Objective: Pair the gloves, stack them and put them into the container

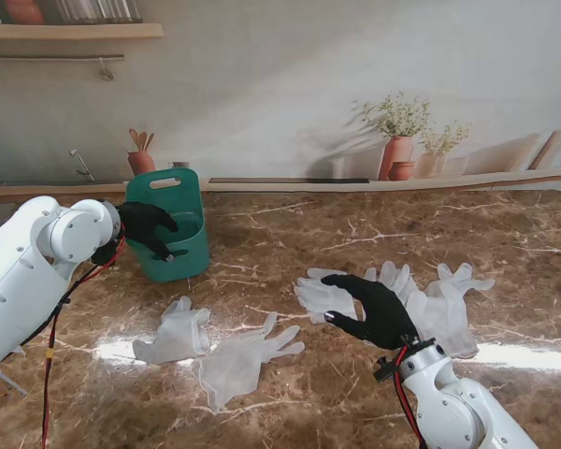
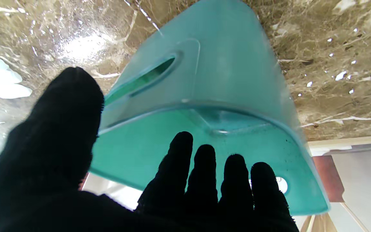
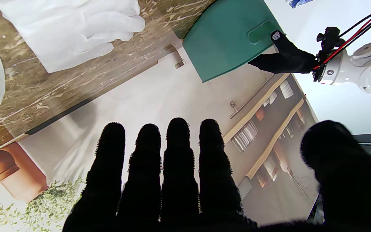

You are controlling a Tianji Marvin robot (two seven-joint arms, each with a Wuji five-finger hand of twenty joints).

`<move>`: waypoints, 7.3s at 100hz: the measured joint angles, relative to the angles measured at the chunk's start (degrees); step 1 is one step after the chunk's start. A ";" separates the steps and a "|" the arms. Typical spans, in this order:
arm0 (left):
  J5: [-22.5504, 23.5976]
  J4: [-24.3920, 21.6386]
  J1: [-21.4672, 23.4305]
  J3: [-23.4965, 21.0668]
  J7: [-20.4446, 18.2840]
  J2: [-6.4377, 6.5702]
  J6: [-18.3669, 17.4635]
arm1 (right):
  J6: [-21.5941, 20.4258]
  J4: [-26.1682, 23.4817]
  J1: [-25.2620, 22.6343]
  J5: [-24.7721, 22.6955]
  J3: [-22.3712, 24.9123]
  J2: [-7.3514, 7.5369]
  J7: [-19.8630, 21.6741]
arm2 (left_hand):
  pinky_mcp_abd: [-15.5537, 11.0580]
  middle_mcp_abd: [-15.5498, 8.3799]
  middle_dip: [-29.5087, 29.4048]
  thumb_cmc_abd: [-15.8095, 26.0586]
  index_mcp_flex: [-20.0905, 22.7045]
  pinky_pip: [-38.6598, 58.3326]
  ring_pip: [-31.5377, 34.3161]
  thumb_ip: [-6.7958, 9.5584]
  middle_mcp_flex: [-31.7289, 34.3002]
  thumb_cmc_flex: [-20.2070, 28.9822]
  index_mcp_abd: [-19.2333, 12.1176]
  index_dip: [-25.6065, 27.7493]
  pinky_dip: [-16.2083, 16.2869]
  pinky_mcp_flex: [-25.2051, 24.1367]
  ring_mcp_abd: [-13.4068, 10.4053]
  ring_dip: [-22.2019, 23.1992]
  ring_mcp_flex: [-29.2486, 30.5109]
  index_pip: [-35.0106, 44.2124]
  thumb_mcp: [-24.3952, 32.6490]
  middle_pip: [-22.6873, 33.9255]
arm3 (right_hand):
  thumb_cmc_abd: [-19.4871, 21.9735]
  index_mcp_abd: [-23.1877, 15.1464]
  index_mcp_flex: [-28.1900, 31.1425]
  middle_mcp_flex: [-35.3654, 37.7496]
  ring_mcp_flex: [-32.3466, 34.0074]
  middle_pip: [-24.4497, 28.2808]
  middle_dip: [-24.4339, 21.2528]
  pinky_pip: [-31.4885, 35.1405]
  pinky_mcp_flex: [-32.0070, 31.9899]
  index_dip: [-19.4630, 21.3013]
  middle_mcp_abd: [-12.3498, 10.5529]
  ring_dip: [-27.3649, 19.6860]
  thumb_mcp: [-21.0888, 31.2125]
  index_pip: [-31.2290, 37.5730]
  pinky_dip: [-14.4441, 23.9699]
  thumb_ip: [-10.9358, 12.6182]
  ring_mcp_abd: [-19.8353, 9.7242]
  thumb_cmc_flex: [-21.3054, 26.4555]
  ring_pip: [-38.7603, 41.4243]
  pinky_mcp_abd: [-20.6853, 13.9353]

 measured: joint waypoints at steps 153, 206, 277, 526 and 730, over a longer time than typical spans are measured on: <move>-19.61 19.30 -18.08 32.54 24.38 -9.79 -6.72 | 0.15 0.38 -1.87 0.58 2.42 -0.50 -2.60 | 6.50 -4.23 5.52 0.05 26.23 37.75 13.13 -4.46 38.29 16.58 -11.04 2.81 8.45 19.04 3.31 5.97 35.41 16.83 23.47 3.05 | -0.67 -0.77 0.73 2.73 2.41 0.76 1.97 2.01 1.00 0.51 -0.01 2.17 2.12 1.38 2.14 0.00 0.30 0.65 1.11 2.76; -26.64 41.77 -26.71 44.85 30.33 -26.76 -13.69 | -1.14 1.61 -2.53 1.20 4.41 -1.01 -4.76 | 6.18 -4.60 5.52 0.05 26.23 37.75 13.13 -4.46 38.29 16.59 -10.65 2.81 8.45 19.01 3.22 5.98 35.40 16.78 23.47 3.04 | -0.68 -0.77 0.73 2.74 2.41 0.76 1.98 2.02 1.12 0.50 -0.01 2.18 2.72 1.38 2.14 0.00 0.31 0.65 1.11 2.76; -26.49 33.62 -26.34 46.20 26.78 -26.83 0.36 | -1.90 2.62 -2.63 1.37 4.82 -1.07 -5.18 | 9.03 -1.60 5.52 0.09 26.25 41.87 18.48 -6.54 40.27 16.58 -10.65 -0.79 9.27 21.87 5.37 3.94 37.09 18.23 22.11 1.82 | -0.68 -0.77 0.73 2.74 2.41 0.76 1.98 2.02 1.12 0.51 -0.01 2.19 2.72 1.39 2.15 0.00 0.31 0.65 1.11 2.76; -15.58 -9.36 -5.42 24.06 27.27 -11.59 15.83 | -1.75 0.31 -3.04 -0.65 4.38 -0.57 -3.78 | 6.04 1.98 1.03 12.59 8.31 27.36 8.25 2.21 15.19 4.91 -3.87 -1.47 4.38 6.83 5.80 1.05 17.86 -3.58 -26.65 0.15 | -0.69 -0.77 0.74 2.74 2.41 0.72 1.98 2.03 1.13 0.49 -0.01 2.19 2.73 1.40 2.15 0.00 0.65 0.65 1.11 2.76; -0.26 -29.11 44.01 -8.14 36.43 -5.70 -4.51 | 24.08 9.93 17.98 -27.35 -19.43 5.93 6.22 | 8.64 -2.14 -0.44 5.88 7.21 3.87 -0.35 1.93 8.36 3.66 -10.13 0.18 6.62 -2.06 1.41 -0.28 6.83 0.71 -4.29 -2.35 | -32.31 -0.84 3.67 1.86 3.42 9.55 12.06 7.46 0.86 1.61 -1.54 14.50 22.66 5.58 11.76 -6.92 0.07 9.99 11.61 1.87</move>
